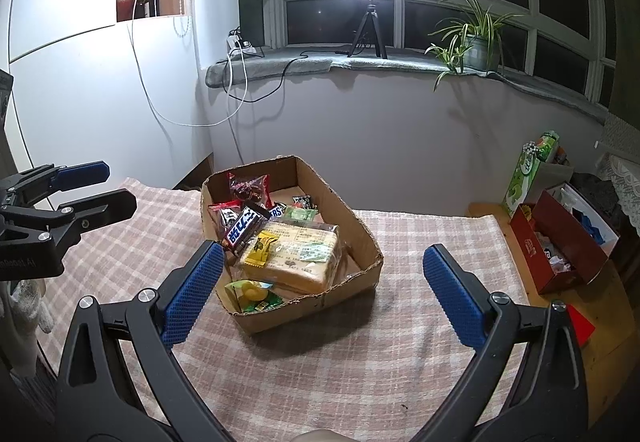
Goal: Organize snacks
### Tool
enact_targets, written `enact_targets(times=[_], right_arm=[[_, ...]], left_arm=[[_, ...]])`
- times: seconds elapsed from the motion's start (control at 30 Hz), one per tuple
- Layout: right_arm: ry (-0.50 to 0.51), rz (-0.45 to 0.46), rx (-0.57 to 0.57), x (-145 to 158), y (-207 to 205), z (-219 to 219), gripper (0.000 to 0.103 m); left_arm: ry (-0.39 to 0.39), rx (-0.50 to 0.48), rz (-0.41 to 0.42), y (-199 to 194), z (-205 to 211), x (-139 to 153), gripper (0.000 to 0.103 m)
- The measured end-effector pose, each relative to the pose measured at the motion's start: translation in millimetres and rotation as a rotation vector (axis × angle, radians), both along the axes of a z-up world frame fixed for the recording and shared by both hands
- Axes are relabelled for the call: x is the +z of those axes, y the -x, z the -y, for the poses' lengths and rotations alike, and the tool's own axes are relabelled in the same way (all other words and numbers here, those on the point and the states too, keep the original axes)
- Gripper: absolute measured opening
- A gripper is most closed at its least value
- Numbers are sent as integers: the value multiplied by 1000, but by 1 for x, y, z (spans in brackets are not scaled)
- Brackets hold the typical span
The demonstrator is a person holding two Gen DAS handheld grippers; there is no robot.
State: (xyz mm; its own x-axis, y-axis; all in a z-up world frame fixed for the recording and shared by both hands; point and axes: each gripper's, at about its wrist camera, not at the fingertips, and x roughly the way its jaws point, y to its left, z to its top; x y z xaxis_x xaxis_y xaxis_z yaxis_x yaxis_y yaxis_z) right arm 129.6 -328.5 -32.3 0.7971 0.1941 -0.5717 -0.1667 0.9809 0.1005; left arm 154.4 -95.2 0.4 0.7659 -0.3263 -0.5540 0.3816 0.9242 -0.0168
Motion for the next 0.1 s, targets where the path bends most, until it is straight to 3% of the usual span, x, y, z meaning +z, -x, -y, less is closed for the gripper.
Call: enact_targets(times=[0.1], right_arm=[[-2, -1, -4, -1, -2, 1, 102]], left_arm=[[-7, -1, 4, 0, 1, -2, 79]])
